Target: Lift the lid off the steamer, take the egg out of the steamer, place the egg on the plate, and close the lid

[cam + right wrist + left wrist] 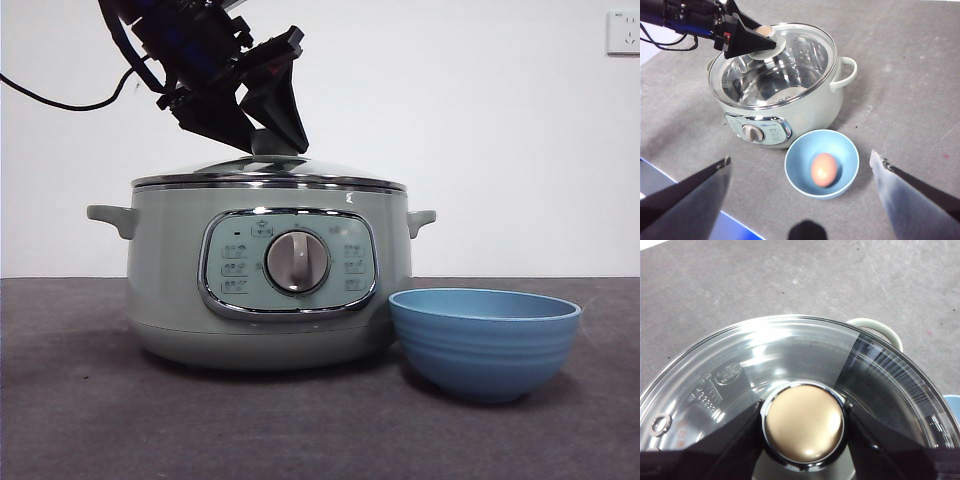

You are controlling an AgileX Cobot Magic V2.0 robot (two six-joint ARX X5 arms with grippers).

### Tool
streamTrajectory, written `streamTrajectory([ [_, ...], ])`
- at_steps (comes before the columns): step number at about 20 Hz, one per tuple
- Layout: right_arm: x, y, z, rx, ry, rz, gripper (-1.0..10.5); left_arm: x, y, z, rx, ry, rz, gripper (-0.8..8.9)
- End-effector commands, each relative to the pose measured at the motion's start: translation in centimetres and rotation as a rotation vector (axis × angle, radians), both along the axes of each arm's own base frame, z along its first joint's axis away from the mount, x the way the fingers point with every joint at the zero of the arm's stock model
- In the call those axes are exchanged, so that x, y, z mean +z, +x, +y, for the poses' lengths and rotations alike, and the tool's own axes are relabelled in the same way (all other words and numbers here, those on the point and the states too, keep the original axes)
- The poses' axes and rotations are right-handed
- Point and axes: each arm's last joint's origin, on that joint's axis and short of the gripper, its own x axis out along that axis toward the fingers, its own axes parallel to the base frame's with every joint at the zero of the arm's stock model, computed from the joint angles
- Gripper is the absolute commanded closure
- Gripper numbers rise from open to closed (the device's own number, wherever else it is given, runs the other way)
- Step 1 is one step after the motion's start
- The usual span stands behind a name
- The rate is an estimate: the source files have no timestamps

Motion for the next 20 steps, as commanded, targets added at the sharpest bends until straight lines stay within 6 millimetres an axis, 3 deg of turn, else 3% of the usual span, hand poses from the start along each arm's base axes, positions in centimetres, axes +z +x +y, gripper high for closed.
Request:
streamTrajectory([
  [1,0.0,0.0,0.0,0.001,0.004,-0.001,4.8,0.5,-0.1,-0.1,0.018,-0.027,0.004,4.09],
  [2,0.0,0.0,0.0,0.001,0.004,-0.001,4.8,0.5,-0.1,-0.1,0.017,-0.027,0.004,3.43],
  [6,0.0,0.0,0.0,0.001,0.004,-0.001,4.8,1.4,-0.5,0.2,0.017,-0.039,-0.015,3.42],
  [10,0.0,0.0,0.0,0.002,0.003,0.002,4.8,4.3,-2.4,1.3,0.016,-0.074,-0.071,3.42],
  [13,-0.1,0.0,0.0,0.003,-0.002,0.009,4.8,6.9,-5.6,3.2,0.008,-0.065,-0.047,3.42],
  [19,-0.5,-0.3,0.2,0.099,0.017,0.074,4.8,9.9,-14.7,8.1,-0.024,-0.11,0.147,3.56],
  [20,-0.6,-0.4,0.2,0.119,0.016,0.094,5.0,10.3,-16.1,8.9,-0.021,-0.109,0.154,4.45],
])
